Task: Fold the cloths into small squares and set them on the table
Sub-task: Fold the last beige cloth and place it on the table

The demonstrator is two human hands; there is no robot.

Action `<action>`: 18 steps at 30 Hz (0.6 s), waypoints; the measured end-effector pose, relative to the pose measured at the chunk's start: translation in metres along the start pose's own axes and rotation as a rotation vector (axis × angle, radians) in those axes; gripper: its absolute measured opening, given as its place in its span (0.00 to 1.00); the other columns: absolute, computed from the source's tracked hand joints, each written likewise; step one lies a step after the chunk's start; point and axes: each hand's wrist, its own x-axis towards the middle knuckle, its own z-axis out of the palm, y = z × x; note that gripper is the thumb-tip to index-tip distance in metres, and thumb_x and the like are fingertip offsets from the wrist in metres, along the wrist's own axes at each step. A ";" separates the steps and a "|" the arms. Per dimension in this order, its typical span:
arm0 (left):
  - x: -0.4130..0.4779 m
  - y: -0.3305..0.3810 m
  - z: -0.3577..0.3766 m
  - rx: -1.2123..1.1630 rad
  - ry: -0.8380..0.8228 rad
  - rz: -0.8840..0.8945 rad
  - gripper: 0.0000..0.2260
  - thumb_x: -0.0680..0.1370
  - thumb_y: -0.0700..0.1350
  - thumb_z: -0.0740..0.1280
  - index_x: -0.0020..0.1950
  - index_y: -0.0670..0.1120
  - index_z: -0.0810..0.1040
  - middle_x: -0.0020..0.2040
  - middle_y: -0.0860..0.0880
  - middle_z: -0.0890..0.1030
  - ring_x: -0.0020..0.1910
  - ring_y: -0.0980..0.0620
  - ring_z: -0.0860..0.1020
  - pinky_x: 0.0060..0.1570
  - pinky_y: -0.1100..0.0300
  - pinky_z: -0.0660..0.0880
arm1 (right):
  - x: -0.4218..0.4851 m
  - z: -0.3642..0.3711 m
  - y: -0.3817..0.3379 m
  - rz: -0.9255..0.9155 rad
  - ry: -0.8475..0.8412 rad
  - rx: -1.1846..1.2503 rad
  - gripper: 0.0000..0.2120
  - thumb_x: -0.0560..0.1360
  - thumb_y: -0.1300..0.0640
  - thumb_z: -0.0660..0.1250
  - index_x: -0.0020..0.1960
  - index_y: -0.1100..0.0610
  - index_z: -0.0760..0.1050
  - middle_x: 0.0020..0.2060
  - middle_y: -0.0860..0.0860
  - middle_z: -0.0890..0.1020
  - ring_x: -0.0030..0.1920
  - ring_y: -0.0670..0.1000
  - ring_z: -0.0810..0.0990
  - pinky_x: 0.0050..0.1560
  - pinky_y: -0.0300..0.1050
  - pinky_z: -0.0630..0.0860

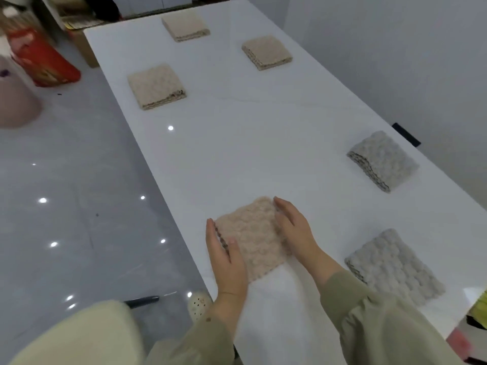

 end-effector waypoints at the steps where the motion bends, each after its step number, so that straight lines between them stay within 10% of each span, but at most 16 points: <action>1: 0.001 -0.001 0.003 -0.007 0.015 0.008 0.23 0.82 0.48 0.54 0.76 0.52 0.54 0.75 0.60 0.57 0.73 0.65 0.56 0.73 0.63 0.55 | 0.005 0.003 -0.001 -0.014 -0.026 0.005 0.19 0.80 0.57 0.59 0.71 0.51 0.67 0.67 0.42 0.71 0.66 0.41 0.69 0.62 0.32 0.64; 18: 0.003 -0.007 0.002 0.112 0.014 0.097 0.28 0.78 0.49 0.53 0.77 0.46 0.51 0.75 0.56 0.54 0.74 0.62 0.52 0.70 0.74 0.50 | 0.010 0.006 0.003 -0.073 -0.085 -0.036 0.18 0.80 0.58 0.59 0.70 0.52 0.67 0.63 0.42 0.74 0.62 0.39 0.72 0.61 0.32 0.68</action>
